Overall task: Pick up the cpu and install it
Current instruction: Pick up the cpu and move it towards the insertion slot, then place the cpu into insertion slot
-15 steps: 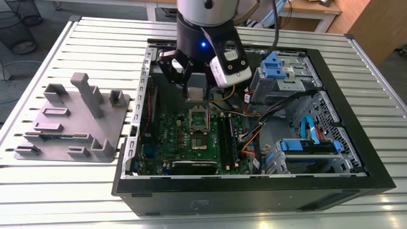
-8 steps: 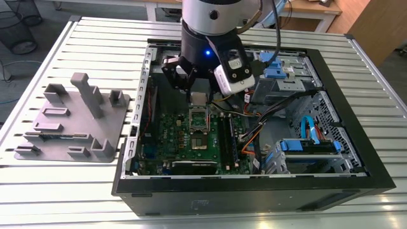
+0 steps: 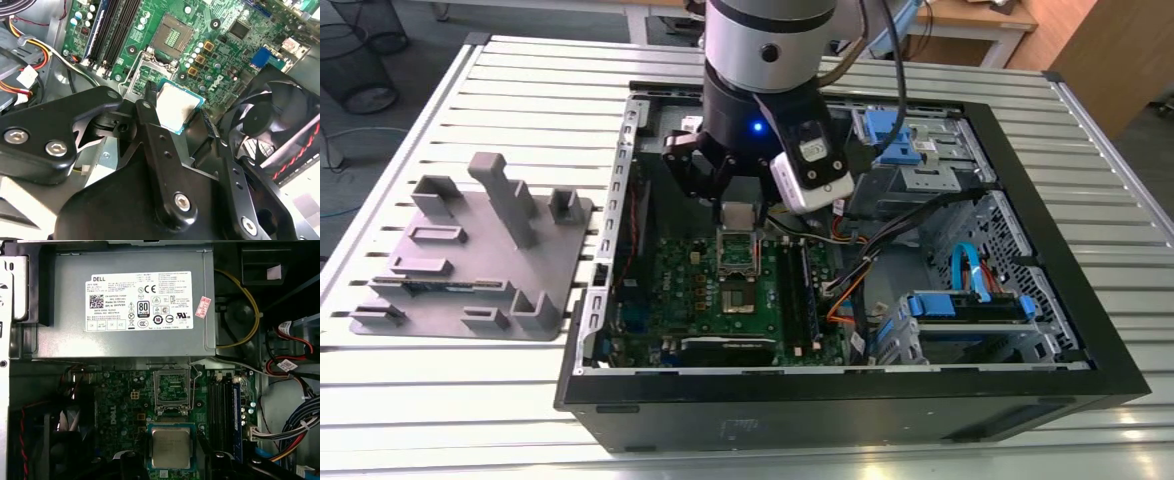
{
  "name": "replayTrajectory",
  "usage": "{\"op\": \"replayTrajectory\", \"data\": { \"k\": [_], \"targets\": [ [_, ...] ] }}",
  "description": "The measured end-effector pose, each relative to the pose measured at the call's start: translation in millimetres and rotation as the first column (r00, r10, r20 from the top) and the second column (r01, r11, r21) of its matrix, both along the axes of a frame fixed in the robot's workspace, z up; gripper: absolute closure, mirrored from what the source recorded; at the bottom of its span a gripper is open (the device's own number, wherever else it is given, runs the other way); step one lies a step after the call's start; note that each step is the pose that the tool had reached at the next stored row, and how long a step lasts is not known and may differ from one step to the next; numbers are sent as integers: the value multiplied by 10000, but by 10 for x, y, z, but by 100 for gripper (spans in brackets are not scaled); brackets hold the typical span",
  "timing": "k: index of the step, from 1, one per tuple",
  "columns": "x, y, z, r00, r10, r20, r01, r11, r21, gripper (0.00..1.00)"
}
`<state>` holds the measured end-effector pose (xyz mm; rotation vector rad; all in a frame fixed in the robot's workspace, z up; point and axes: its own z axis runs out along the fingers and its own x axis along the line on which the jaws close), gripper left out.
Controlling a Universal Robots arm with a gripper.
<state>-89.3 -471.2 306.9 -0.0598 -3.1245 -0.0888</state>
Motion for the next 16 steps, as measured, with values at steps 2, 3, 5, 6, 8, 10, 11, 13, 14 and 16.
{"op": "replayTrajectory", "data": {
  "k": [2,3,5,6,8,10,11,13,14,16],
  "targets": [
    [0,0,-14,10000,0,-1,0,10000,-1,53],
    [1,0,-15,10000,1,-2,-1,10000,-3,53],
    [1,0,-18,10000,1,0,-1,10000,8,53],
    [1,0,-18,10000,1,-1,-1,10000,16,53],
    [1,0,-18,10000,0,-1,0,10000,16,53],
    [1,0,-18,10000,1,0,-1,10000,16,53],
    [1,0,-18,10000,1,0,-1,10000,16,53],
    [1,0,-18,10000,1,-1,-1,10000,16,53],
    [1,0,-18,10000,1,-1,-1,10000,16,53],
    [1,-1,-21,10000,1,-1,-1,10000,17,53]
  ]
}}
